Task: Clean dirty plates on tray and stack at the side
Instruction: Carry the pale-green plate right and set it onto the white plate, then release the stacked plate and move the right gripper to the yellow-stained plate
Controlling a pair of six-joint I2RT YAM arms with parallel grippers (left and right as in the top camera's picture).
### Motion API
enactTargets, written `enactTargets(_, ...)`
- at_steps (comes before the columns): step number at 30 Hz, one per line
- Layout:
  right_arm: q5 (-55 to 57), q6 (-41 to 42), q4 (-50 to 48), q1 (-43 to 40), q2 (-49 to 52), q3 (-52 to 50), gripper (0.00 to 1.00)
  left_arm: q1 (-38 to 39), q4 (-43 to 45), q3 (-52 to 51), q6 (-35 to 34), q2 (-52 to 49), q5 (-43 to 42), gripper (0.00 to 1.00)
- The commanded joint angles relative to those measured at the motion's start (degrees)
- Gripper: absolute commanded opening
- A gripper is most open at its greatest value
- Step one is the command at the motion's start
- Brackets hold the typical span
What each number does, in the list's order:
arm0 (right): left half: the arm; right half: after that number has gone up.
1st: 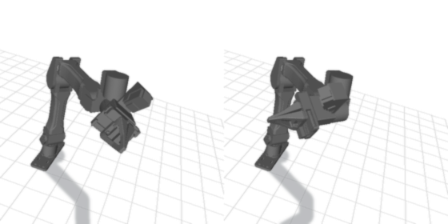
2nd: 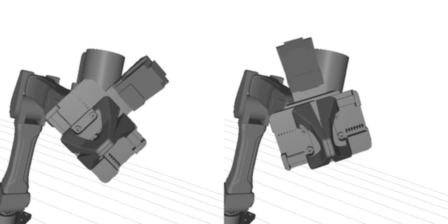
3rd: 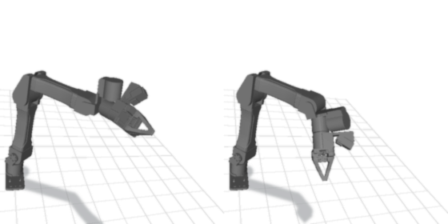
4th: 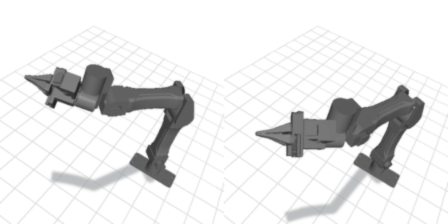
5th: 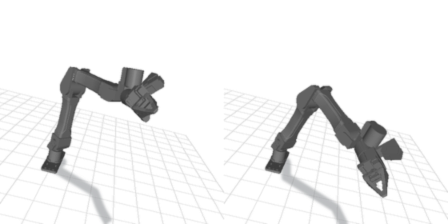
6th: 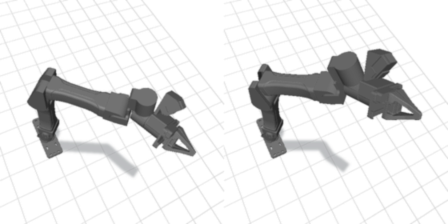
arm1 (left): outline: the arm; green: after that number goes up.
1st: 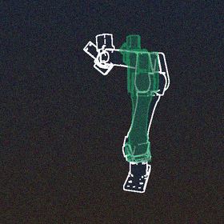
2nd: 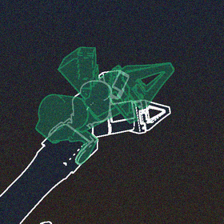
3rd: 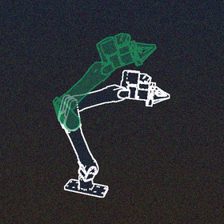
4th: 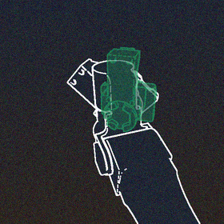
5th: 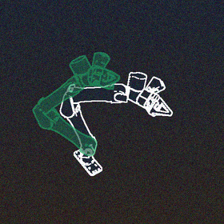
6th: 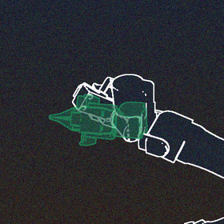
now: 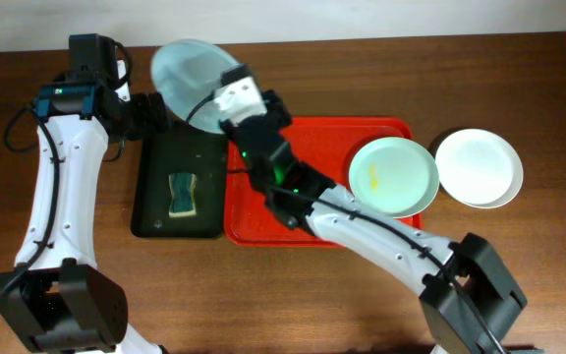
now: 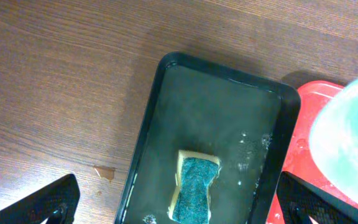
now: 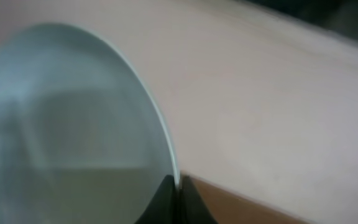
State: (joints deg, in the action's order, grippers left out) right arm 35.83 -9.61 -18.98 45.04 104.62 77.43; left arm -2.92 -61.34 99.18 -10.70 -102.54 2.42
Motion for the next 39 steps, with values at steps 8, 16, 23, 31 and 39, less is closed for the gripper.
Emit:
enactTargets(8,-31.0,38.9,27.4,-15.8,0.3,0.6,0.04,0.1,0.0,0.6,-0.3,0.3,0.4,0.99)
enactTargets(16,-58.1,39.1,43.0,-34.4,0.1,0.7,0.04,0.1,-0.1,0.6,-0.3,0.3,0.4,0.99)
enactTargets(23,-68.6,38.8,55.2,-56.4,0.1,0.6,0.04,0.1,0.0,0.6,-0.3,0.3,0.4,0.99)
enactTargets(31,-68.1,38.3,68.1,-79.2,0.1,0.6,0.04,0.1,-0.1,0.6,-0.3,0.3,0.4,0.99)
enactTargets(39,-51.3,30.9,73.7,-89.4,0.1,0.0,0.04,0.1,-0.1,0.6,-0.3,0.3,0.4,0.99)
